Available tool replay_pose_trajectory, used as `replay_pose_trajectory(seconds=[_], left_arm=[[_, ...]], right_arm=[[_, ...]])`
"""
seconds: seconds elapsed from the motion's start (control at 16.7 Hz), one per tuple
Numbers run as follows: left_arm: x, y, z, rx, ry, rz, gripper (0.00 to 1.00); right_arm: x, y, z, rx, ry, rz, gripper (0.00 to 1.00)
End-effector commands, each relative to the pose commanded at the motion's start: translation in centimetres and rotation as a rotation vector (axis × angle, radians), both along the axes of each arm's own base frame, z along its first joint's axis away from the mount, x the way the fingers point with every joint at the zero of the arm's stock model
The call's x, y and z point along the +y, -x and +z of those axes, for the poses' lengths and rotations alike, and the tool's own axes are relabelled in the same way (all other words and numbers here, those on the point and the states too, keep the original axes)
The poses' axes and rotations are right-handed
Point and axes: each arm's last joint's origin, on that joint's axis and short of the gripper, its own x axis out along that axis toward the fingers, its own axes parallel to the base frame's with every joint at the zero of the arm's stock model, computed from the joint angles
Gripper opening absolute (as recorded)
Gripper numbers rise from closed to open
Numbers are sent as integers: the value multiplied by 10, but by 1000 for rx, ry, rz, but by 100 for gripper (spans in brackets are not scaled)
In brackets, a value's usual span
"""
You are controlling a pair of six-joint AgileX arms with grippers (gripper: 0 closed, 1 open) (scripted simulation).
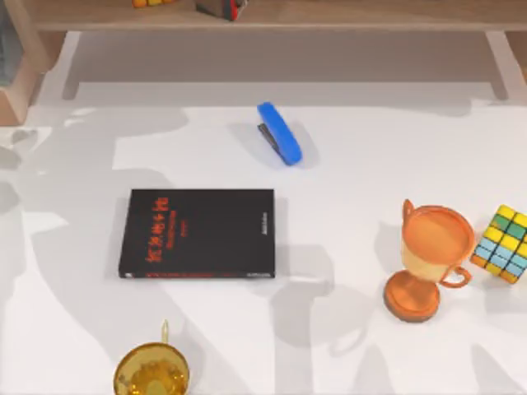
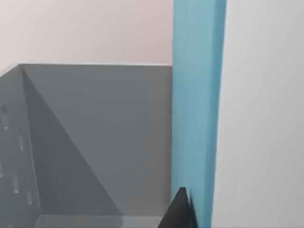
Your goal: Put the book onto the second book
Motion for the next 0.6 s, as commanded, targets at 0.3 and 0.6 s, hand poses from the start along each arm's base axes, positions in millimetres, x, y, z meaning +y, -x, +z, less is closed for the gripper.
replay_pose_trajectory(seconds=[0.3,0.6], left_arm=[[-11,6,21,-39,-54,43,0],[-96,42,129,-294,-237,182,0]], right_arm=[[0,0,0,0,0,0,100],[0,0,0,0,0,0,100]])
